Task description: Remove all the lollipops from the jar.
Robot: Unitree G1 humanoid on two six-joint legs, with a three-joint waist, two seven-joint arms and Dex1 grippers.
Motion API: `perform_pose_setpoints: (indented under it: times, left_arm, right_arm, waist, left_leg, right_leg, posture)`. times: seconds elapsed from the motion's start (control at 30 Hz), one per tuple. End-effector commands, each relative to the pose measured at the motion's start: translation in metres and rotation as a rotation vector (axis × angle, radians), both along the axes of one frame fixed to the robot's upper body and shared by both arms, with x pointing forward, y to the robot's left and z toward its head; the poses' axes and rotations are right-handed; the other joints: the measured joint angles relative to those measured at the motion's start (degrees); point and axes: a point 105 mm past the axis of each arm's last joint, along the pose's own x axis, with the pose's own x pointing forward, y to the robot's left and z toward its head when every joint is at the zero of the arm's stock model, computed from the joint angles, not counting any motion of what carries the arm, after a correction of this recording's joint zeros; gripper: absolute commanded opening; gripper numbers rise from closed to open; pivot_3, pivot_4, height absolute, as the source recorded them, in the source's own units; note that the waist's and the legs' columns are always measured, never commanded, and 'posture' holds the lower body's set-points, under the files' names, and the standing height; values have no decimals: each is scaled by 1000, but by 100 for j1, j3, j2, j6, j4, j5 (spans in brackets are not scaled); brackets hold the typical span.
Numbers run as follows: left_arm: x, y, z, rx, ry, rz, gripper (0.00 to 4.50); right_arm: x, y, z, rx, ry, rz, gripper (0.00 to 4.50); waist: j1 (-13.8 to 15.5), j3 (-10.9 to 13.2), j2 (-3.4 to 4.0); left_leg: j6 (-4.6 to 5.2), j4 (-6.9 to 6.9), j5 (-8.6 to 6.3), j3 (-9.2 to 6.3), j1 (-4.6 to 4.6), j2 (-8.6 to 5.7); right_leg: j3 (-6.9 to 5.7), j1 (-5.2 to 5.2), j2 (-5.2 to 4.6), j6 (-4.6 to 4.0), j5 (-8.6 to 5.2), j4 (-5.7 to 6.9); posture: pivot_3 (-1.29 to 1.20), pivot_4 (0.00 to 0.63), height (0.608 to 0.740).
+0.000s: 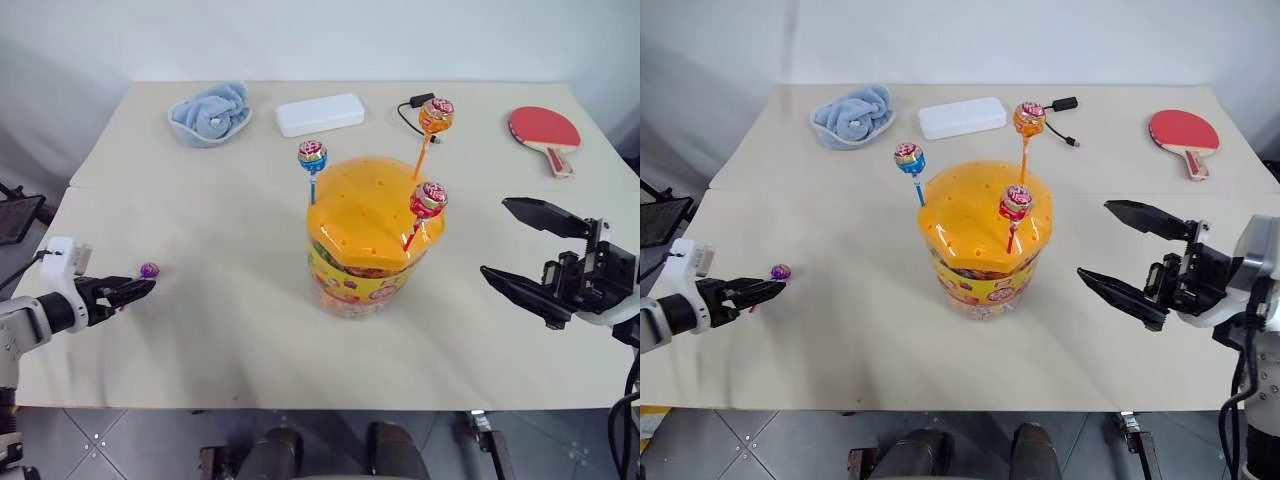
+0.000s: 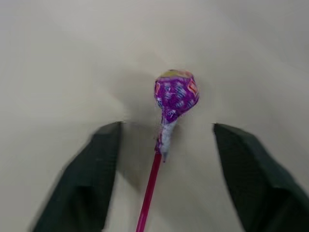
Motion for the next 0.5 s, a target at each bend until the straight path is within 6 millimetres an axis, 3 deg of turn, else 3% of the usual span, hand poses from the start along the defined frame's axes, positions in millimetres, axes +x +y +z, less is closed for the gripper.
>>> perform_pose_setpoints:
  times: [0.03,0.13,0.23,0.37,0.5]
  left_arm:
    - [-19,5,63,68,-294,-198,3953]
    - [-30,3,89,110,-420,-319,3953]
    - [-28,-28,115,66,-521,-484,3953]
    - [-19,-109,144,-67,-634,-827,3953]
    - [-11,-172,150,-162,-664,-1074,3953]
  right_arm:
    - [-11,-16,15,6,-33,-48,4500]
    - [-17,-24,15,10,-26,-55,4500]
    - [-20,-32,13,38,-10,-74,4500]
    - [-25,-34,6,76,5,-32,4500]
    - [-26,-25,-1,71,12,23,4500]
  waist:
    - [-10,0,0]
    - [-8,0,0]
    - [32,0,1]
    - [164,0,0]
    - [117,-1,0]
  left_leg:
    - [0,-2,0,1,0,1]
    - [0,-11,0,6,0,3]
    - [0,-8,0,11,4,1]
    - [5,24,-3,1,-2,-3]
    - [13,50,-8,1,-8,-14]
  right_leg:
    - [-1,-1,0,0,0,-2]
    - [-5,0,0,0,0,-13]
    - [-5,8,-3,0,0,-15]
    - [-1,16,-3,0,0,-8]
    - [5,23,-5,6,4,1]
  posture:
    - [0,150,740]
    - [0,150,740]
    - [0,150,740]
    - [0,150,740]
    - [0,150,740]
